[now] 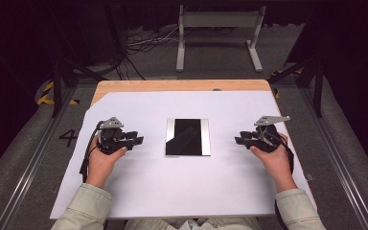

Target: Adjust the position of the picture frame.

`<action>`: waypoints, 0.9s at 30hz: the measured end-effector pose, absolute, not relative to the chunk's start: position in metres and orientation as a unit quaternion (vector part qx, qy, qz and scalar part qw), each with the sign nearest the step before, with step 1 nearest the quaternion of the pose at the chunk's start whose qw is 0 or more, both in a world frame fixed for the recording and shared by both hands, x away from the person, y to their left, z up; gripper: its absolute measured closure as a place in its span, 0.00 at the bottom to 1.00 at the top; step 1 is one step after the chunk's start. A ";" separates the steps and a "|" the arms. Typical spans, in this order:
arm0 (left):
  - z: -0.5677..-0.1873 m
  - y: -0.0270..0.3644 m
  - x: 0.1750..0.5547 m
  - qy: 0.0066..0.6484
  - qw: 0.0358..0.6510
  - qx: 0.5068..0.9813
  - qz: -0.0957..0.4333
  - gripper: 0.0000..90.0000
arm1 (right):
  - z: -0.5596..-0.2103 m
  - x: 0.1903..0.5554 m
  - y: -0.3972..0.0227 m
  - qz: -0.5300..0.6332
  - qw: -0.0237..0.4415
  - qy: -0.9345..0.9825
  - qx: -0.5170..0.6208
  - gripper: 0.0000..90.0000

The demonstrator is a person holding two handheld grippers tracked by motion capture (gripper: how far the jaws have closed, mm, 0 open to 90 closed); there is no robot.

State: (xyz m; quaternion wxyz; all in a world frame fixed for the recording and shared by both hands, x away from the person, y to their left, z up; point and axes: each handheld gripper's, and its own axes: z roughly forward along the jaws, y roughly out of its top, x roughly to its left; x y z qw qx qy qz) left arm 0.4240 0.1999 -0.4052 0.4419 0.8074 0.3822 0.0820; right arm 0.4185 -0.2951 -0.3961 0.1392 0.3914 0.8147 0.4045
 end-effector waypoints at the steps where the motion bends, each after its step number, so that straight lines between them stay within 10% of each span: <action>1: -0.405 0.200 0.424 0.383 0.441 0.807 0.083 0.69 | -0.396 0.418 -0.296 0.406 0.139 0.814 0.392 0.69; 17: -0.393 0.170 0.433 0.368 0.440 0.815 0.085 0.76 | -0.395 0.411 -0.298 0.403 0.144 0.814 0.393 0.70; 27: -0.404 0.150 0.451 0.383 0.435 0.813 0.060 0.99 | -0.398 0.404 -0.306 0.399 0.146 0.810 0.404 0.70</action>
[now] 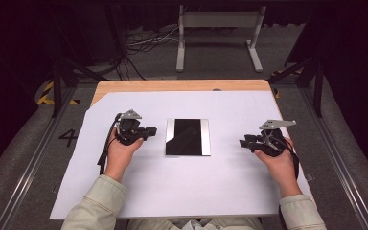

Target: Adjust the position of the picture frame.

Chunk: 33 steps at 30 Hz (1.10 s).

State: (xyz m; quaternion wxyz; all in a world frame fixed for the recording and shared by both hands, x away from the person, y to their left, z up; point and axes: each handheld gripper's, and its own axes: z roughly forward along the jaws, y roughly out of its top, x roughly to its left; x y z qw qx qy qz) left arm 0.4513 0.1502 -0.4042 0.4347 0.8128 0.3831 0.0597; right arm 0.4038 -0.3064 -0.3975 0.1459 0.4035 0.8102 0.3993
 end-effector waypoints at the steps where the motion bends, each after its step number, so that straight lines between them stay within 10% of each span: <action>1: -0.407 0.149 0.453 0.387 0.435 0.811 0.053 1.00 | -0.398 0.403 -0.307 0.399 0.146 0.810 0.404 0.70; 33: -0.442 0.105 0.480 0.373 0.388 0.843 0.004 1.00 | -0.402 0.387 -0.318 0.388 0.149 0.807 0.419 0.69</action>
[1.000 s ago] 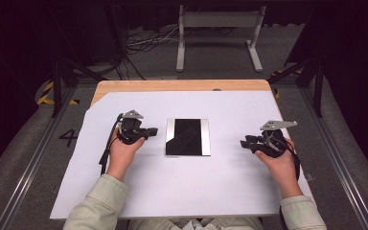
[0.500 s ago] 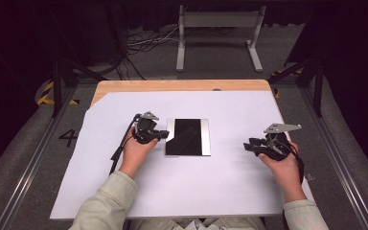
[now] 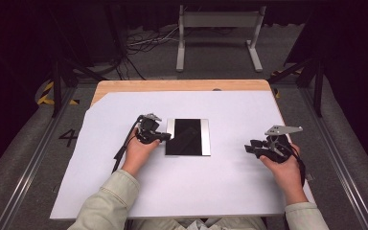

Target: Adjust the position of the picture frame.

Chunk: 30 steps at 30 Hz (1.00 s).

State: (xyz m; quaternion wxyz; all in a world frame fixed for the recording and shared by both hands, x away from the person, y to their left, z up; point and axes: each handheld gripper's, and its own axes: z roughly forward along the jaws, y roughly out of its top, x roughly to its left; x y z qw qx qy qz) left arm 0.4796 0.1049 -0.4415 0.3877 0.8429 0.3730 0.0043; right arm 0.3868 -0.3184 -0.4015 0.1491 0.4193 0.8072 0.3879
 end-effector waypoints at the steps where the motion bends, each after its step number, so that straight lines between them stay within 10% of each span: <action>1: -0.441 0.105 0.479 0.374 0.387 0.843 0.004 1.00 | -0.401 0.387 -0.319 0.388 0.150 0.807 0.420 0.69; 30: -0.439 0.074 0.447 0.335 0.384 0.859 -0.046 1.00 | -0.397 0.388 -0.314 0.386 0.154 0.813 0.408 0.69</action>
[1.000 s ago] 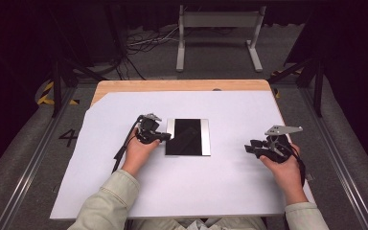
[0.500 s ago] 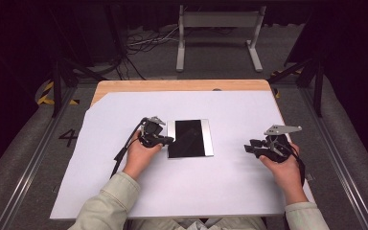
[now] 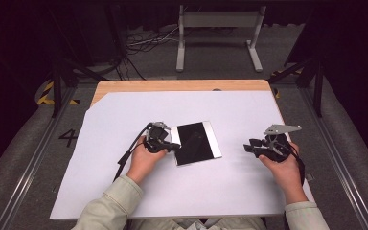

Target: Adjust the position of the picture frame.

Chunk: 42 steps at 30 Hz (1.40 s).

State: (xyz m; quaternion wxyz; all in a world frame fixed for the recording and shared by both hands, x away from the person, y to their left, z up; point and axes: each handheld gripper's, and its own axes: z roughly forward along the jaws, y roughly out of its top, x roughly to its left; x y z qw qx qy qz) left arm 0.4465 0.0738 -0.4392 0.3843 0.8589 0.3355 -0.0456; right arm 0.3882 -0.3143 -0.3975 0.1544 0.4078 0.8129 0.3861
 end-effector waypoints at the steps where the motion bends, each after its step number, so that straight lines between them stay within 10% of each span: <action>1: -0.438 0.070 0.444 0.331 0.381 0.862 -0.045 1.00 | -0.397 0.388 -0.314 0.386 0.154 0.813 0.408 0.69; 21: -0.432 0.047 0.430 0.296 0.378 0.876 -0.040 1.00 | -0.397 0.386 -0.308 0.382 0.149 0.822 0.396 0.70; 32: -0.423 0.089 0.459 0.358 0.402 0.841 0.052 0.98 | -0.403 0.378 -0.295 0.348 0.125 0.844 0.388 0.96; 42: -0.441 0.091 0.486 0.404 0.415 0.814 0.046 0.99 | -0.404 0.363 -0.288 0.334 0.122 0.851 0.386 0.99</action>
